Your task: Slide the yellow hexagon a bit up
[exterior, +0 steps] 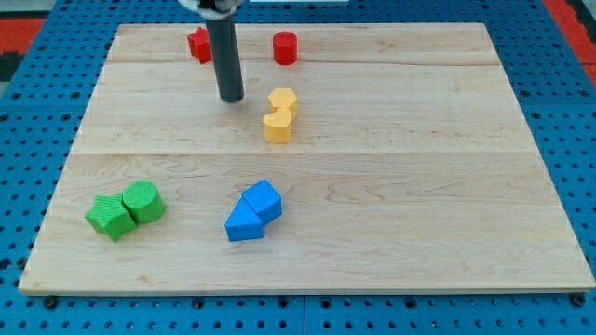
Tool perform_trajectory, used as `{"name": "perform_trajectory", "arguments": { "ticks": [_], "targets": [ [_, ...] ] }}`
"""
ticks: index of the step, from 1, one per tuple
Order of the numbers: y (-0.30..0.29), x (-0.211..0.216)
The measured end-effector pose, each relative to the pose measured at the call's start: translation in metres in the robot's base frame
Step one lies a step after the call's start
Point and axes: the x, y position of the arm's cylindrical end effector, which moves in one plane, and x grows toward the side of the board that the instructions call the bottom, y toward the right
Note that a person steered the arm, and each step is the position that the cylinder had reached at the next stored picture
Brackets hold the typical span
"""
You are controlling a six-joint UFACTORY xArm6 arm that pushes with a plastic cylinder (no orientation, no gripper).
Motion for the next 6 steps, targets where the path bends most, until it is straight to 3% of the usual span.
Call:
{"name": "perform_trajectory", "arguments": {
  "ticks": [2, 3, 4, 5, 6],
  "targets": [
    [0.112, 0.008],
    [0.17, -0.008],
    [0.18, -0.013],
    [0.176, 0.02],
    [0.096, -0.001]
  ]
}}
